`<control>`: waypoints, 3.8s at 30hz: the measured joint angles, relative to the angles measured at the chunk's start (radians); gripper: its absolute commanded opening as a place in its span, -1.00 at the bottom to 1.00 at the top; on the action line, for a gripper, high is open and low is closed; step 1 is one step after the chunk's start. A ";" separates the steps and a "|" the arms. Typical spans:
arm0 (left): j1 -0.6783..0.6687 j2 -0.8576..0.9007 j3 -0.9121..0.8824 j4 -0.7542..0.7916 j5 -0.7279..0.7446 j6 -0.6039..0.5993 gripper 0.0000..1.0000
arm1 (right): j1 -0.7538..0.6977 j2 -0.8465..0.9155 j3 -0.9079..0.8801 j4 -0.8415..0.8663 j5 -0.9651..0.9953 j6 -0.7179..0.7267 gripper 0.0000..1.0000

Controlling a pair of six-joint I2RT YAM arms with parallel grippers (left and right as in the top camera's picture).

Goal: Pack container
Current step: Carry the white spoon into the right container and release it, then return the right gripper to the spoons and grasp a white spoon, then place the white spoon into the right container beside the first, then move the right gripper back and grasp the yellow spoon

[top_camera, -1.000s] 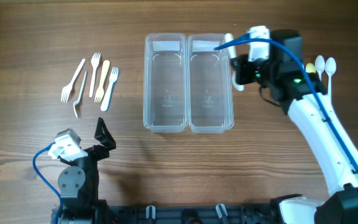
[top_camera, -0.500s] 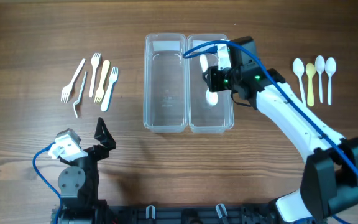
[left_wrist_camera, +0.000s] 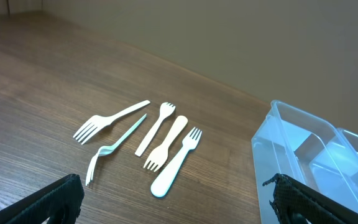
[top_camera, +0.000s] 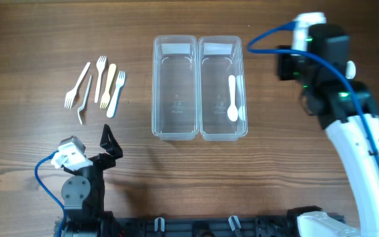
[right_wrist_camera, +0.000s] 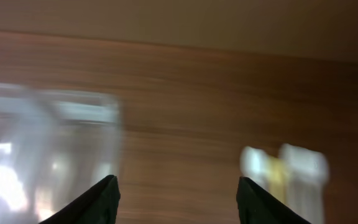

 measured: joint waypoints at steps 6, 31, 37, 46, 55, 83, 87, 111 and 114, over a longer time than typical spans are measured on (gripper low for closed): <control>0.000 0.000 0.000 0.000 0.000 0.000 1.00 | -0.252 0.119 0.000 -0.047 0.041 -0.095 0.23; 0.000 0.000 0.000 0.000 0.000 0.000 0.99 | -0.424 0.674 -0.002 0.136 -0.173 -0.241 0.04; 0.000 0.000 0.000 0.000 0.000 0.000 1.00 | -0.424 0.697 0.002 0.154 -0.196 -0.210 -0.91; 0.000 0.000 0.000 0.000 0.000 0.000 1.00 | -0.423 0.698 0.006 0.138 -0.218 -0.153 -0.92; 0.000 0.000 0.000 0.000 0.000 0.000 1.00 | -0.399 0.302 -0.004 0.070 -0.370 -0.115 -0.91; 0.000 0.000 0.000 0.000 0.000 0.000 0.99 | 0.160 0.341 -0.007 0.105 -0.499 0.138 0.35; 0.000 0.000 0.000 0.000 0.000 0.000 1.00 | 0.060 0.139 -0.007 0.063 -0.401 0.058 0.50; 0.000 0.000 0.000 0.000 0.000 0.000 1.00 | -0.455 0.525 0.003 0.101 -0.128 -0.134 0.35; 0.000 0.000 0.000 0.000 0.000 0.000 0.99 | -0.455 0.571 0.003 0.142 -0.132 -0.134 0.34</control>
